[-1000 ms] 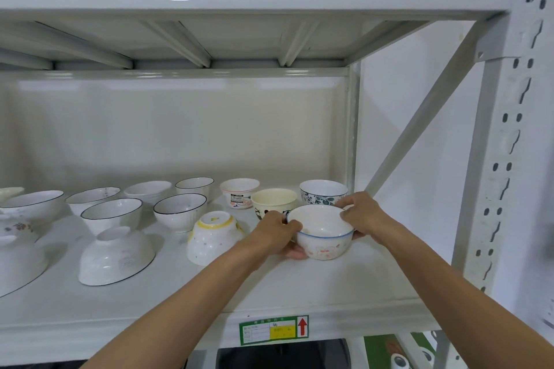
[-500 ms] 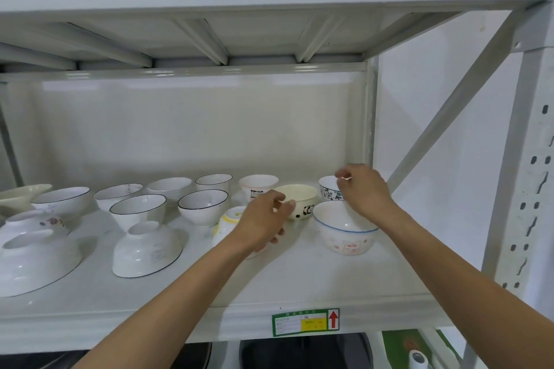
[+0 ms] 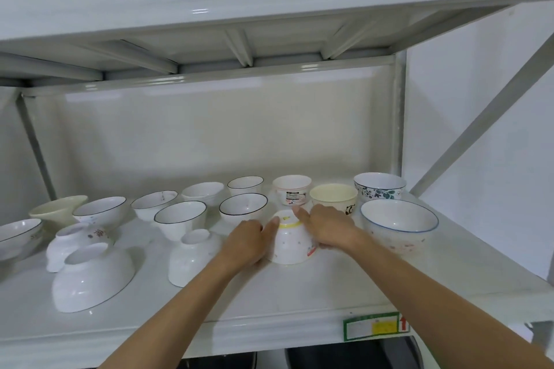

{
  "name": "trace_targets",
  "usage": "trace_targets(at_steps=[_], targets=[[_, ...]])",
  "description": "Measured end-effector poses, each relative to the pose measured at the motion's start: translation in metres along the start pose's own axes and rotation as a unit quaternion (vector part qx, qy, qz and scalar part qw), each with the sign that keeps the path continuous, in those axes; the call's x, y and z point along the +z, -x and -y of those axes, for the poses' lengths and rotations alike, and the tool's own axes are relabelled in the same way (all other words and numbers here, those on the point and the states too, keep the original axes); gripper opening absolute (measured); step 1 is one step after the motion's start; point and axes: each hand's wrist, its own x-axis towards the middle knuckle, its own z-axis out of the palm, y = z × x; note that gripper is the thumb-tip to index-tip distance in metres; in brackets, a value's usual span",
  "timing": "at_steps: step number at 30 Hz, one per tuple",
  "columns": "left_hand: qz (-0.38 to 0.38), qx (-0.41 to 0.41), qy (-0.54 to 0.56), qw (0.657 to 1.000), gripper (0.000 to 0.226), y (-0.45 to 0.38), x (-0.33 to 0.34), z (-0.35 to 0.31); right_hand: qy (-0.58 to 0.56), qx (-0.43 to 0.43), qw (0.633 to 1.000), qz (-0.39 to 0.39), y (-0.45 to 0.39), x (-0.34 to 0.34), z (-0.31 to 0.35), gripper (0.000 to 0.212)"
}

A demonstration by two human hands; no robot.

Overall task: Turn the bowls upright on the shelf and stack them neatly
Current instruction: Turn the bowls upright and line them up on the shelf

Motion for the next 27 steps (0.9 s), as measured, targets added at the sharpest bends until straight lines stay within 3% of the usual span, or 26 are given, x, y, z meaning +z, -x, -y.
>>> trace_targets(at_steps=[4,7,14,17,21,24,27], targets=[[0.036,0.001,0.063,0.997,0.071,0.004,0.000,0.001,-0.055,0.035,0.998,0.011,0.001,0.004,0.003,0.058],[0.048,-0.005,0.130,0.990,0.065,0.001,0.000,0.002,-0.067,0.046,0.997,0.004,0.002,0.005,0.009,0.059],[0.004,0.054,0.204,0.977,0.051,0.002,0.002,0.003,-0.056,0.058,0.992,-0.102,0.004,0.009,0.014,0.051],[-0.031,0.080,0.227,0.970,0.062,0.004,-0.002,0.003,-0.074,0.032,0.980,-0.180,0.007,0.005,0.019,0.051],[-0.055,0.086,0.309,0.946,0.103,-0.001,-0.006,0.006,-0.146,0.028,0.960,-0.238,0.013,-0.010,0.028,0.042],[-0.090,0.126,0.283,0.947,0.110,0.004,-0.013,0.011,-0.298,0.067,0.928,-0.211,0.014,-0.019,0.030,0.055],[-0.114,0.207,0.287,0.928,0.080,0.012,-0.017,0.017,-0.471,0.150,0.866,-0.074,0.022,-0.029,0.031,0.067]])
